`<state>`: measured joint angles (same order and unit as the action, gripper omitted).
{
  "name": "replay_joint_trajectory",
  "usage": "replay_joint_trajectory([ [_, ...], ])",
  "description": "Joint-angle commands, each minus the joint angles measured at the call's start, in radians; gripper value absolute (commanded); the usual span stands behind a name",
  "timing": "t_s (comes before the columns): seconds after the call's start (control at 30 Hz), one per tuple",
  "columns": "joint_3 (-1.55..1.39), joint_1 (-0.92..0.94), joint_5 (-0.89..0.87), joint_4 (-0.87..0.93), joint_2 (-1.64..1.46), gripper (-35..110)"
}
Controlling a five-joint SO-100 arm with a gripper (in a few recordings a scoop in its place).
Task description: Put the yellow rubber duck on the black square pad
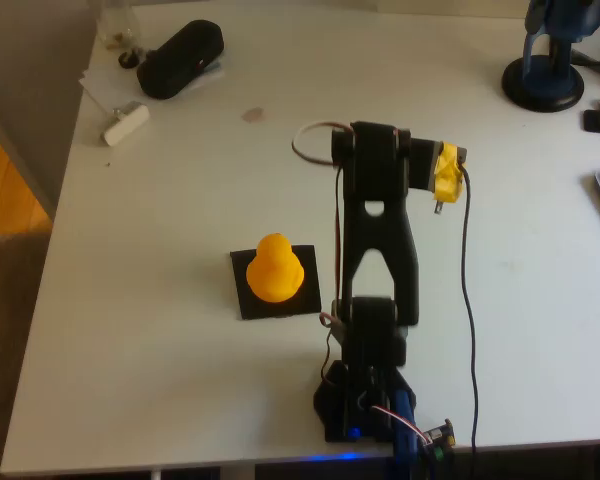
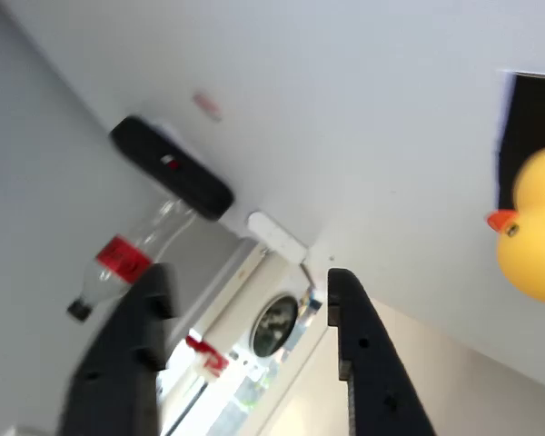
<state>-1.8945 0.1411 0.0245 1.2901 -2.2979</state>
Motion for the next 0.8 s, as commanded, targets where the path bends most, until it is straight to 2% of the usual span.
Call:
replay_joint_trajectory([
  [0.0, -0.196, 0.018, 0.011, -0.107, -0.155, 13],
  [0.17, -0.56, 0.02, 0.014, -0.268, -0.423, 12],
  [0.37, -0.885, 0.011, 0.018, -0.327, -0.693, 12],
  [0.6, -1.017, 0.009, 0.081, -0.319, -0.916, 12],
  [0.77, -1.034, 0.008, 0.083, -0.314, -0.95, 12],
])
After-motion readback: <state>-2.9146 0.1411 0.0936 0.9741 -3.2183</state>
